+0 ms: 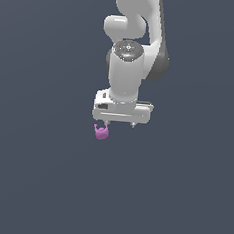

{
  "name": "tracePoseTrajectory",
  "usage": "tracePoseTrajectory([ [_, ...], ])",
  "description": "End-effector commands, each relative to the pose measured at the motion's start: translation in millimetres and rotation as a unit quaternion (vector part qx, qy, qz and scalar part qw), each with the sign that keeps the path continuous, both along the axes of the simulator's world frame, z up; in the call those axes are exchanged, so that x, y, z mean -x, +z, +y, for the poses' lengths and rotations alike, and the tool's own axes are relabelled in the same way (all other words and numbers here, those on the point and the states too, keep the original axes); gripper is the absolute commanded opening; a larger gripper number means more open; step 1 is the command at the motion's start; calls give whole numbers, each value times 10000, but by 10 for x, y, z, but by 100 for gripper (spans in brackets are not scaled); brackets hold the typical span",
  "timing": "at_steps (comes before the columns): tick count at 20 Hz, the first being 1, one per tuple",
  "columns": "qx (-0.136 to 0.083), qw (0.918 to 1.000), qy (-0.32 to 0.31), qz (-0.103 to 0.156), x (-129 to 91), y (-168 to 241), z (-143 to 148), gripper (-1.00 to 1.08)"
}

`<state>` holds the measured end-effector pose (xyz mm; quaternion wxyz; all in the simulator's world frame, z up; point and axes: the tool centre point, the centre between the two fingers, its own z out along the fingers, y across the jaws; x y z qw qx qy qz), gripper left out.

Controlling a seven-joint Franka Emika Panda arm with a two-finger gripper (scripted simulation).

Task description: Pick up the object and move it to a goal position.

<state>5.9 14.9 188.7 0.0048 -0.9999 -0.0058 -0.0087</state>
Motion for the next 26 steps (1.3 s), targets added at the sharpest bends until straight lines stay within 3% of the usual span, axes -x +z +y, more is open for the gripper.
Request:
tracePoseTrajectory([
  [1, 0, 10000, 0, 0, 0, 0, 0, 100],
  [13, 37, 9996, -274, -22, 12, 154, -285, 100],
  [26, 56, 9997, 236, 7, 131, -191, -466, 100],
])
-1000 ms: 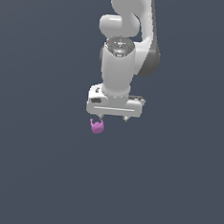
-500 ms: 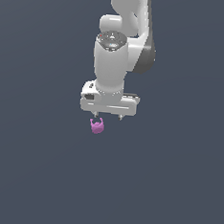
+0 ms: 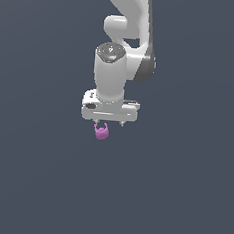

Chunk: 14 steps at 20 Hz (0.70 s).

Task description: Pick up the object and move it to a goal position.

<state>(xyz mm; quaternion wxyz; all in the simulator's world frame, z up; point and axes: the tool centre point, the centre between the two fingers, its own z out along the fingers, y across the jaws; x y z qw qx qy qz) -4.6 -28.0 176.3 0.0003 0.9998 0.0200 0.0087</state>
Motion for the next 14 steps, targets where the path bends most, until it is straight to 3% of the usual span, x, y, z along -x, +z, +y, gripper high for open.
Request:
tracePoseTrajectory([
  [1, 6, 9999, 170, 13, 47, -116, -64, 100],
  [14, 14, 9933, 1156, 74, 372, -737, -387, 100],
])
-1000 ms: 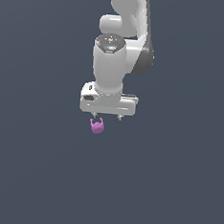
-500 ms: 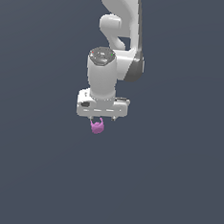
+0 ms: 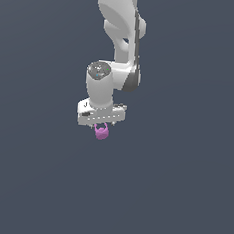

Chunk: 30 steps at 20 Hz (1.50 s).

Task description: Pick up the object and move it to a goal position.

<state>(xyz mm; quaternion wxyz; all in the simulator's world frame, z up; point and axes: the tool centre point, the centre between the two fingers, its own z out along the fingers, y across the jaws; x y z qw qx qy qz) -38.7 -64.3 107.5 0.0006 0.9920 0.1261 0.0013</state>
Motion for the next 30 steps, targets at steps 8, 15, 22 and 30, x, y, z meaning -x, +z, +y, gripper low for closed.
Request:
tracePoseTrajectory([
  [8, -4, 9995, 304, 13, 112, -173, -85, 100],
  [15, -4, 9996, 290, 16, 113, -253, -84, 100],
  [22, -5, 9995, 303, 14, 125, -575, -84, 100],
  [30, -4, 9995, 308, 13, 117, -676, -84, -100],
])
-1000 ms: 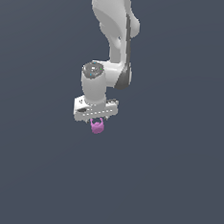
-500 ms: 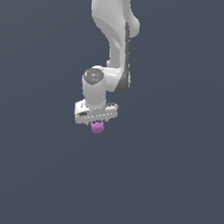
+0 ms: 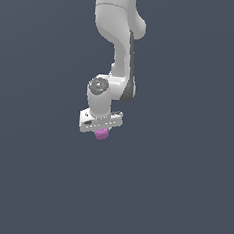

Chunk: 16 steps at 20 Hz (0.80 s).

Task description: Pick up the object and move it to a goal position.

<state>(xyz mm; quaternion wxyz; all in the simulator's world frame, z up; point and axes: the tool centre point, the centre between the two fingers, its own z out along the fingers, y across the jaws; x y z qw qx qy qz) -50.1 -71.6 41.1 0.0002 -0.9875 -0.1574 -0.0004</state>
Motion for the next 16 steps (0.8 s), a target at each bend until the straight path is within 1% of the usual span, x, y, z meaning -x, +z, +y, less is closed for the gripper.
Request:
tracePoseTrajectory([
  [1, 2, 10000, -9, 4, 3, -12, -12, -100],
  [11, 1, 10000, -2, -6, -4, 6, 1, -100],
  [16, 1, 10000, -2, -6, 14, 113, 55, -100],
])
